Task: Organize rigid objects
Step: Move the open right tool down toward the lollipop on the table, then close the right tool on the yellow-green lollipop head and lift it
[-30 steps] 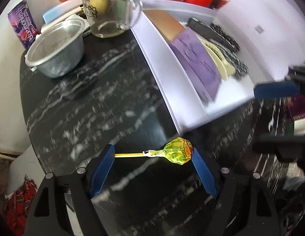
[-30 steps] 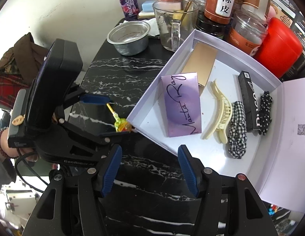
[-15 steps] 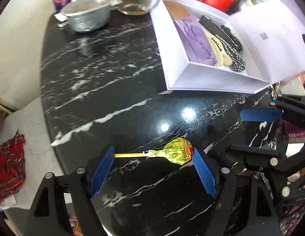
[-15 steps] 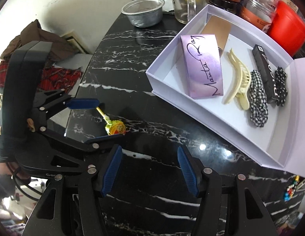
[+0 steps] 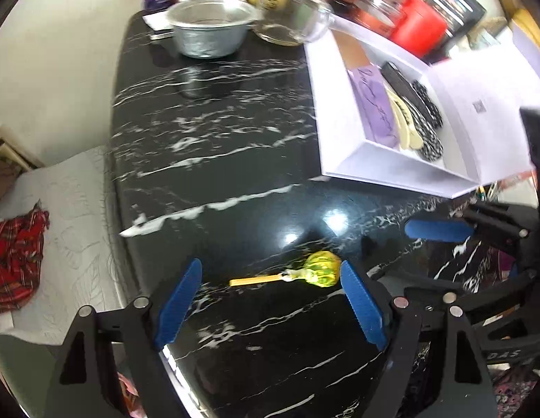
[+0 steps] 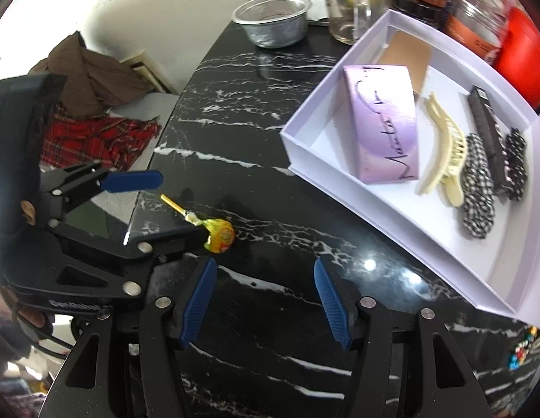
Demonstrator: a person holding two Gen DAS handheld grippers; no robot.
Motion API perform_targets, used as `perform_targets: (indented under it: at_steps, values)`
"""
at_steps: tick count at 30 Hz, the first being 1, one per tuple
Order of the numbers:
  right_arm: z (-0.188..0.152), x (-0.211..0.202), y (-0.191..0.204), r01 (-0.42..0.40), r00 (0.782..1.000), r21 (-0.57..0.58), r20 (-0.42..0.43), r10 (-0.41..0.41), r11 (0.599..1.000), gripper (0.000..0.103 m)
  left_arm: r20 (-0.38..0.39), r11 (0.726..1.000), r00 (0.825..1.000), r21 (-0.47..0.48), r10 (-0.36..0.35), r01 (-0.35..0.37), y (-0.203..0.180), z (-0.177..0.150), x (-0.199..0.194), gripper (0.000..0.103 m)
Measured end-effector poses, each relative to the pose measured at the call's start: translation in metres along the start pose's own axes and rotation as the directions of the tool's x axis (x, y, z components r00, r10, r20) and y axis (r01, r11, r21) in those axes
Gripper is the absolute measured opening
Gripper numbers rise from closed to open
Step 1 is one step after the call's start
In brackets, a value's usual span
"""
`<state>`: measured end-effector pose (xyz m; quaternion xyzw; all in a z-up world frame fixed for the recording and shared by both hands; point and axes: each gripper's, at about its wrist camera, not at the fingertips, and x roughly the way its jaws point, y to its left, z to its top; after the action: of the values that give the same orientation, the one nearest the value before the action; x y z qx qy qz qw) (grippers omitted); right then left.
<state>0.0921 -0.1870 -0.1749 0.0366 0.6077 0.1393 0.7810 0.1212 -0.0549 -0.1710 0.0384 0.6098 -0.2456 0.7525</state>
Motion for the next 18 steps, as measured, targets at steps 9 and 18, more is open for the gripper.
perform_targets:
  at_steps: [9, 18]
  values:
    - [0.008, 0.023, 0.016, -0.065, 0.997, -0.041, -0.037, 0.063, 0.997, 0.059, -0.012, 0.999, 1.000, -0.054, -0.009, 0.009, 0.026, -0.007, 0.005, 0.082]
    - [0.015, 0.039, 0.022, -0.091, 0.994, -0.077, -0.067, 0.086, 0.993, 0.041, 0.004, 0.989, 0.992, -0.073, -0.130, 0.130, 0.042, -0.010, 0.007, 0.082]
